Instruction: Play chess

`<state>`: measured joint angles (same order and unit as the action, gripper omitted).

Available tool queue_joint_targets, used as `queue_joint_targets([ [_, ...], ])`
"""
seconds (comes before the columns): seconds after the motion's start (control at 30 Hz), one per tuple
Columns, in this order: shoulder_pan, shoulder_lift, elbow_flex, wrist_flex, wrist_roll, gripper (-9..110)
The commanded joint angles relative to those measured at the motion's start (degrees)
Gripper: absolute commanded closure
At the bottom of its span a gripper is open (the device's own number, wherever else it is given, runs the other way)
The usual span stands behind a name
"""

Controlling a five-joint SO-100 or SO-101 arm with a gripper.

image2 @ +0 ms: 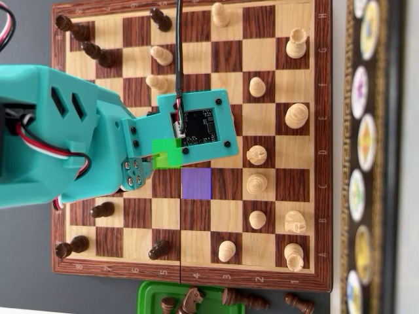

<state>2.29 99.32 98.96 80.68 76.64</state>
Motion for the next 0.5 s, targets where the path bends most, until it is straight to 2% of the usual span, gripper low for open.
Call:
queue_joint_targets([
  [0.0,-0.4,0.0,-0.4,-0.9,0.4,98],
  [0.47,-0.4,-0.3,2.0,-0.9,0.1,98],
])
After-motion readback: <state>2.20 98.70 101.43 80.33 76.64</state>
